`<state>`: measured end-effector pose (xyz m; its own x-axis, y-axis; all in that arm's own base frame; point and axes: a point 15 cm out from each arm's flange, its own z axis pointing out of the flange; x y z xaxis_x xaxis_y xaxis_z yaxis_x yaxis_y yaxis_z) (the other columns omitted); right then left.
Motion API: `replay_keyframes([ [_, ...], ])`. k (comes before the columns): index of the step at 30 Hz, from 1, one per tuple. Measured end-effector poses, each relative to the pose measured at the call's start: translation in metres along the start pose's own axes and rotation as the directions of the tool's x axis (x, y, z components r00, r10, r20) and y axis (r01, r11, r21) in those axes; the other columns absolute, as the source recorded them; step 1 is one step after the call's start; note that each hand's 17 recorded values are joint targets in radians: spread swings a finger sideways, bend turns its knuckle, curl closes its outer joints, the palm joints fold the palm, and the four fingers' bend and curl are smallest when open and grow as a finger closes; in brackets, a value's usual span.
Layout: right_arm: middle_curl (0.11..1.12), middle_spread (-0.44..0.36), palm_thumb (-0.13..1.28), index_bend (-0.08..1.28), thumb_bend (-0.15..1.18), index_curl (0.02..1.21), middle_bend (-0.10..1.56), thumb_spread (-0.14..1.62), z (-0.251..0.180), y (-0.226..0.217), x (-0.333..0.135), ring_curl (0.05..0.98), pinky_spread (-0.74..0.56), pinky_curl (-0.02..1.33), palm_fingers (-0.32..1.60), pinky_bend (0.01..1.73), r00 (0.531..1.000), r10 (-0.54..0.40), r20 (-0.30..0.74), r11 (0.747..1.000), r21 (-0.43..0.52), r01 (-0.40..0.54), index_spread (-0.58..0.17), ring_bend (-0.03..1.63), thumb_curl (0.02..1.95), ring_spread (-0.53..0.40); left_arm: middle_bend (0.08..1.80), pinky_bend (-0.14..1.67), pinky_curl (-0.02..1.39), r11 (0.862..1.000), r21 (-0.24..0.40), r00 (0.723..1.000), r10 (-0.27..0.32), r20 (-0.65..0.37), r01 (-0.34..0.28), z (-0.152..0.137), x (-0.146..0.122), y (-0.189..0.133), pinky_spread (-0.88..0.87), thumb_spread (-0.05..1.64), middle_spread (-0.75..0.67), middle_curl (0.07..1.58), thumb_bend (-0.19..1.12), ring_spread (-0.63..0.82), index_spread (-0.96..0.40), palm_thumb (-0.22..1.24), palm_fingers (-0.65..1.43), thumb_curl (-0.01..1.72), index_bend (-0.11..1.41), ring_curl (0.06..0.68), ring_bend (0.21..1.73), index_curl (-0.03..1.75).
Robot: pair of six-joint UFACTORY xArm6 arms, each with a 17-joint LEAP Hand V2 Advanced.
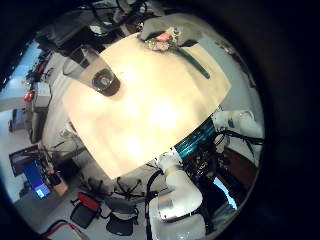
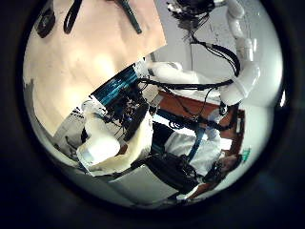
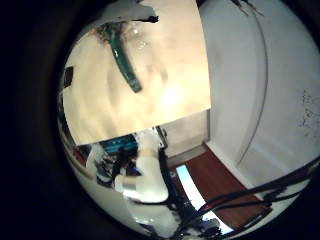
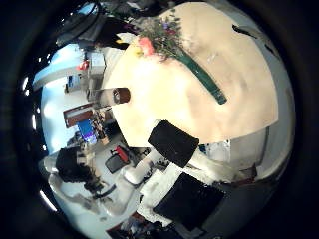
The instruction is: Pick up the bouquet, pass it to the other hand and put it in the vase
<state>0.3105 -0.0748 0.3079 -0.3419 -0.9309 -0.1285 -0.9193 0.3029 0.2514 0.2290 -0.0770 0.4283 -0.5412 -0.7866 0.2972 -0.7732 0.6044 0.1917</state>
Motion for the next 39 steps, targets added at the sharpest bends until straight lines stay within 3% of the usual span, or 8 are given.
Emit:
replay_keyframes([
  [4,0.43,-0.027,0.39,0.18,-0.02,0.33,0.49,1.14,0.04,-0.017,0.006,0.21,0.2,0.04,0.57,0.73,0.999,0.039,-0.005,0.999,0.006,-0.039,-0.214,0.98,0.33,-0.117,0.18,0.34,0.14,1.0,-0.011,1.0,0.005,0.004,-0.004,0.001,-0.007,-0.005,0.6,1.17,0.29,0.31,-0.02,0.51,-0.02,0.27,0.2,0.29,0.19,0.183,0.47,0.4],
  [11,0.46,-0.062,0.4,0.19,-0.02,0.35,0.56,1.11,0.086,-0.036,0.014,0.244,0.1,0.0,0.61,0.78,0.997,0.074,-0.015,0.995,-0.067,-0.075,-0.212,1.05,0.35,-0.173,0.18,0.33,0.14,1.0,-0.024,1.0,0.016,-0.002,-0.016,0.002,-0.009,-0.014,0.6,1.17,0.29,0.31,-0.02,0.51,-0.02,0.26,0.2,0.29,0.19,0.184,0.47,0.4],
  [21,0.51,-0.085,0.4,0.2,-0.02,0.41,0.61,1.09,0.124,-0.065,0.011,0.279,0.01,-0.01,0.58,0.81,0.996,0.088,-0.029,0.993,-0.082,-0.09,-0.219,1.07,0.36,-0.199,0.18,0.32,0.14,0.999,-0.04,1.0,0.015,-0.009,-0.016,0.006,-0.013,-0.017,0.6,1.17,0.29,0.31,-0.02,0.51,-0.02,0.26,0.2,0.29,0.19,0.184,0.47,0.4],
  [39,0.57,-0.09,0.41,0.22,-0.02,0.48,0.63,1.08,0.157,-0.072,0.002,0.322,-0.01,-0.01,0.54,0.84,0.995,0.085,-0.051,0.986,-0.137,-0.092,-0.224,1.09,0.37,-0.192,0.18,0.32,0.14,0.999,-0.042,1.0,0.018,-0.004,-0.018,0.005,-0.018,-0.017,0.59,1.18,0.29,0.31,-0.02,0.52,-0.02,0.25,0.2,0.29,0.19,0.182,0.47,0.4],
])
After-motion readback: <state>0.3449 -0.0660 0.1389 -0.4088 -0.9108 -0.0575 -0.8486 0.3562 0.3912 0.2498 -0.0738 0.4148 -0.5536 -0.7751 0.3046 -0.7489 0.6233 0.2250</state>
